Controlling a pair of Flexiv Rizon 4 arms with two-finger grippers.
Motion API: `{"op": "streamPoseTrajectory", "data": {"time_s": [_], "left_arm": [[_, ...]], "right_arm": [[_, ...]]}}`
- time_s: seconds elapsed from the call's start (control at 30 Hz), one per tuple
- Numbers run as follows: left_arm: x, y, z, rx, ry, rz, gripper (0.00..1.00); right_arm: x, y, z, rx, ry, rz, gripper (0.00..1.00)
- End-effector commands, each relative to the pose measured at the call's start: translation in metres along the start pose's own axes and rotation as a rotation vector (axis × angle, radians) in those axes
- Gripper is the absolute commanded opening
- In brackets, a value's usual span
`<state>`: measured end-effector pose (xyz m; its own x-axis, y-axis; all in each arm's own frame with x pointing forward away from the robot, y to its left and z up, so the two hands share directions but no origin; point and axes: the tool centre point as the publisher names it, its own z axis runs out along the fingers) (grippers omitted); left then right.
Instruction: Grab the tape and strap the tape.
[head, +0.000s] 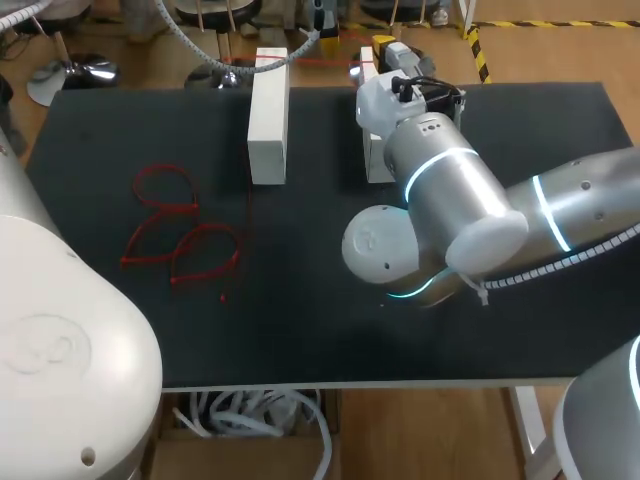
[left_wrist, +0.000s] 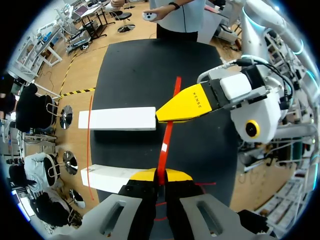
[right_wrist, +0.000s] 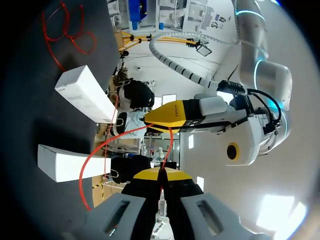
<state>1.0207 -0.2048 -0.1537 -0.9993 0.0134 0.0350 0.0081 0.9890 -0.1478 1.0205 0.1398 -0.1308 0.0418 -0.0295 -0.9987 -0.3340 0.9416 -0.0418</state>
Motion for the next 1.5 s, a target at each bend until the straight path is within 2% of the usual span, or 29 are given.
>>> {"op": "streamPoseTrajectory", "data": {"time_s": [0.03,0.7,0.97,1.23,1.5], "left_arm": [[-0.001,-0.001,-0.001,-0.004,0.002,0.0,0.0],[-0.001,-0.001,-0.001,-0.004,0.002,0.0,0.0],[-0.001,-0.001,-0.001,-0.004,0.002,0.0,0.0],[-0.001,-0.001,-0.001,-0.004,0.002,0.0,0.0],[-0.001,-0.001,-0.001,-0.004,0.002,0.0,0.0]], "right_arm": [[0.002,-0.004,0.001,-0.006,0.0,-0.023,0.0],[0.008,-0.002,0.002,-0.03,-0.017,-0.085,0.0],[0.007,-0.002,0.002,-0.017,-0.011,-0.067,0.0],[0.001,0.009,-0.001,-0.019,-0.015,-0.049,0.0],[0.003,0.015,0.0,-0.005,-0.019,-0.062,0.0]]}}
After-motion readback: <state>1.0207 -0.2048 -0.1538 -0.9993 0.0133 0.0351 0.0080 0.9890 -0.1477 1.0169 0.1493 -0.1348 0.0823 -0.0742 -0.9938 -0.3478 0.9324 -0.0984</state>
